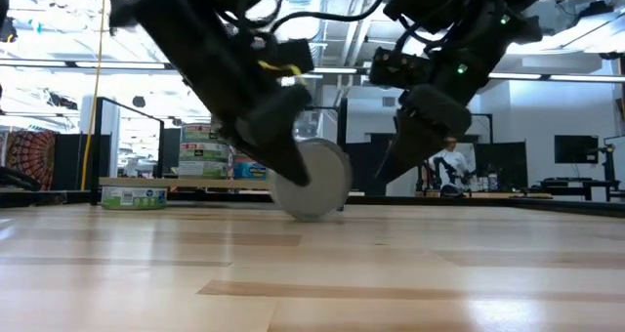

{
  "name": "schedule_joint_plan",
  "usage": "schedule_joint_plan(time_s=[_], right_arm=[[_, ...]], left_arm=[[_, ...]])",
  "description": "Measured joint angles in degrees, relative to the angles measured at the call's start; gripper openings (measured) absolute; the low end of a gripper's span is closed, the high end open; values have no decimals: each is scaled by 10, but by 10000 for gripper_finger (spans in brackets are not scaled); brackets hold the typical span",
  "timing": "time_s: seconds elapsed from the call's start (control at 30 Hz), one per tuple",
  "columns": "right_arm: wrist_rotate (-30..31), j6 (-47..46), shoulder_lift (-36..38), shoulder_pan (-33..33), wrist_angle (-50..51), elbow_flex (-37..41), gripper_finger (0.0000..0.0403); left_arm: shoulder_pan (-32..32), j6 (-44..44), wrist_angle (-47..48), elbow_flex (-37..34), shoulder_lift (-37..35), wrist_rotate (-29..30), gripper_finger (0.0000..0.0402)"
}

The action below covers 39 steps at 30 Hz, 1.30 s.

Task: Stack canned seafood by type on shelf
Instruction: Stack the green tuna can on top of the green tuna cans on the shelf

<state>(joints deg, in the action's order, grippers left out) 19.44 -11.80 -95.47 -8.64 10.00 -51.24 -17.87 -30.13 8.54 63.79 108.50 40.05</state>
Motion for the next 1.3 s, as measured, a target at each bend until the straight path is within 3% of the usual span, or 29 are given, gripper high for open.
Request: schedule_joint_plan(time_s=[0.17, 0.5, 0.67, 0.83, 1.03, 1.3], right_arm=[[0, -2, 22, -3, 28, 0, 325], [-1, 13, 41, -23, 28, 0, 325], [-38, 43, 41, -19, 9, 0, 325], [-128, 90, 41, 11, -36, 0, 324], [-193, 120, 63, 66, -44, 0, 316], [-260, 204, 163, 117, -47, 0, 311]], left_arm=[[0, 12, 104, -1, -73, -58, 126], [7, -47, 403, 0, -320, -69, 129], [51, -68, 460, -1, -431, -73, 131], [140, -25, 442, -36, -516, -122, 132], [300, 70, 402, -87, -596, -258, 133], [494, 179, 379, -88, -588, -473, 134]])
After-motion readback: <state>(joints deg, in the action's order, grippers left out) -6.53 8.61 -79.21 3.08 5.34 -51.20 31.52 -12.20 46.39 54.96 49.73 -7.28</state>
